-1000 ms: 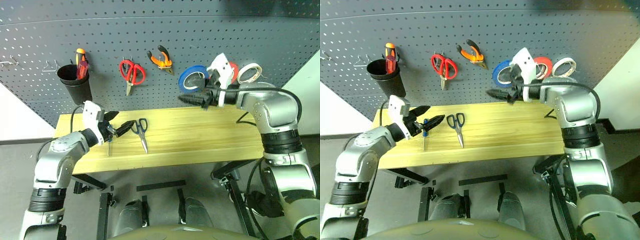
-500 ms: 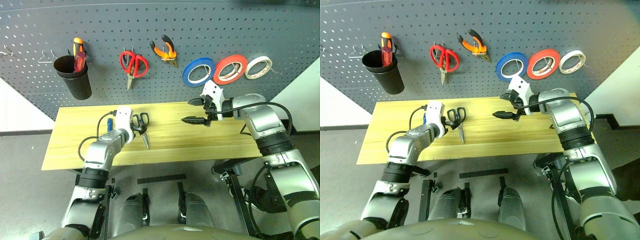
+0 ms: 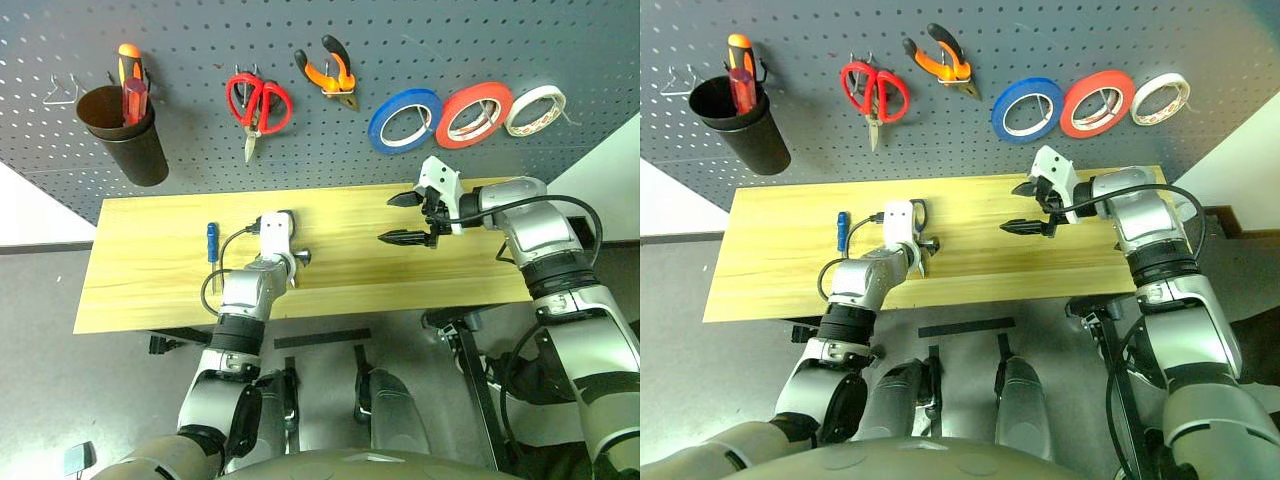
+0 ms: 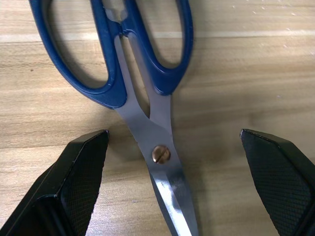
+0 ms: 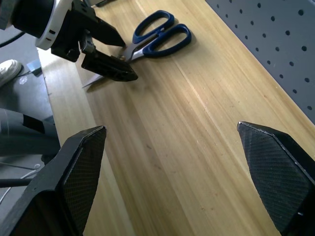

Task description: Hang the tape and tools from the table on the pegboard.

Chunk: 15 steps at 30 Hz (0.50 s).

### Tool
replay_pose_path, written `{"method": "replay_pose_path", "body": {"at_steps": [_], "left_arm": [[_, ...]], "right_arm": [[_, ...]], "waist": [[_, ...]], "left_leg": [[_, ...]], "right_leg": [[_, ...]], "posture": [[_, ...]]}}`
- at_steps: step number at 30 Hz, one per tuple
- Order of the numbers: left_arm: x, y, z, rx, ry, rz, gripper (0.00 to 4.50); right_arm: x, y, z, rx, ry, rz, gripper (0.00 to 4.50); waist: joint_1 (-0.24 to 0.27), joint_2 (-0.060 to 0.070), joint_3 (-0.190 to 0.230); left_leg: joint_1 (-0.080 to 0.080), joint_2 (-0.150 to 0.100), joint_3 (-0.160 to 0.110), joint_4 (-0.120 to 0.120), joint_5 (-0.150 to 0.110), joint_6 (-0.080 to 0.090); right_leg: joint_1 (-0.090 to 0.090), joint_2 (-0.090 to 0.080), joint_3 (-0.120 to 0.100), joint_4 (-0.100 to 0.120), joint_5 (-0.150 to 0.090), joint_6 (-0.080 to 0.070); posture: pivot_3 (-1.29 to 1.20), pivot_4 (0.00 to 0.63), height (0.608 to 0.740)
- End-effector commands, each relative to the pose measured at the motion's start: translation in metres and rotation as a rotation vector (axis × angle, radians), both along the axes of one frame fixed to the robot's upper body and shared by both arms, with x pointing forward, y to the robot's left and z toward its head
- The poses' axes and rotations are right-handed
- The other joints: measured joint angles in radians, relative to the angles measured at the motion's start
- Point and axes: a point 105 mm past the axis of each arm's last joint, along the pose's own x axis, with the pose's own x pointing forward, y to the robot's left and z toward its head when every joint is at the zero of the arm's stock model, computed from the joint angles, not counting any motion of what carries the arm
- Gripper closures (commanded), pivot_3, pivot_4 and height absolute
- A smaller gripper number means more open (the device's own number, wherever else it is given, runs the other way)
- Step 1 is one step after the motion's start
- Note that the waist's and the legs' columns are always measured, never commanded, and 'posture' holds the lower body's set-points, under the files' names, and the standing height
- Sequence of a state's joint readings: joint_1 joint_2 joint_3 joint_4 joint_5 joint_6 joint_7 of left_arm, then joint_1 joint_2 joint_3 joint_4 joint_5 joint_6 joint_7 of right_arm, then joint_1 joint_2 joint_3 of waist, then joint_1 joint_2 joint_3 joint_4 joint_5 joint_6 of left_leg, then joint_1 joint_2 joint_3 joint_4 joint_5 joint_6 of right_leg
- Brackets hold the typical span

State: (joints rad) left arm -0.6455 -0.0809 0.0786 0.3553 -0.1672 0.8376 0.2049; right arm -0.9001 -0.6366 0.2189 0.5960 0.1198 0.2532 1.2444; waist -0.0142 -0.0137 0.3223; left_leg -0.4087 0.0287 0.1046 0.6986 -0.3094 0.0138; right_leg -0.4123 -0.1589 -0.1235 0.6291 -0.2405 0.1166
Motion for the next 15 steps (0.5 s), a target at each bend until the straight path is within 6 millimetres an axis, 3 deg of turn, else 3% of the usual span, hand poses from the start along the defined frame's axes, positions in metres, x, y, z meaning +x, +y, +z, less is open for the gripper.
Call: {"method": "replay_pose_path", "body": {"at_steps": [1,4,7,15], "left_arm": [[-0.0011,0.0017,-0.0079,-0.002,0.041,0.047,0.00],[-0.0020,-0.0014,-0.0117,0.004,0.069,0.050,0.00],[-0.0021,-0.0019,-0.0120,0.009,0.071,0.064,0.58],[-0.0037,0.0059,-0.0118,0.023,0.071,0.119,3.22]], "right_arm": [[0.0024,-0.0034,0.0173,-0.002,-0.058,0.007,0.03],[0.0032,-0.0063,0.0188,-0.012,-0.064,-0.003,0.03],[0.0041,-0.0076,0.0201,-0.013,-0.068,-0.009,0.00],[0.0049,-0.0075,0.0226,0.006,-0.064,-0.010,0.00]], "waist": [[0.000,0.000,0.001],[0.001,0.000,0.001],[-0.001,0.000,0.001],[0.000,0.000,0.001]], "left_leg": [[0.000,0.000,0.000,0.000,0.000,0.000],[0.000,0.000,0.000,0.000,0.000,0.000],[0.000,0.000,0.000,0.000,0.000,0.000],[0.000,0.000,0.000,0.000,0.000,0.000]], "right_leg": [[0.000,0.000,0.000,0.000,0.000,0.000],[0.000,0.000,0.000,0.000,0.000,0.000],[0.000,-0.001,0.000,0.000,0.000,0.000],[0.000,-0.001,0.000,0.000,0.000,0.000]], "posture": [[-0.07,0.368,0.740],[-0.08,0.366,0.740],[-0.08,0.362,0.740],[-0.08,0.355,0.740]]}}
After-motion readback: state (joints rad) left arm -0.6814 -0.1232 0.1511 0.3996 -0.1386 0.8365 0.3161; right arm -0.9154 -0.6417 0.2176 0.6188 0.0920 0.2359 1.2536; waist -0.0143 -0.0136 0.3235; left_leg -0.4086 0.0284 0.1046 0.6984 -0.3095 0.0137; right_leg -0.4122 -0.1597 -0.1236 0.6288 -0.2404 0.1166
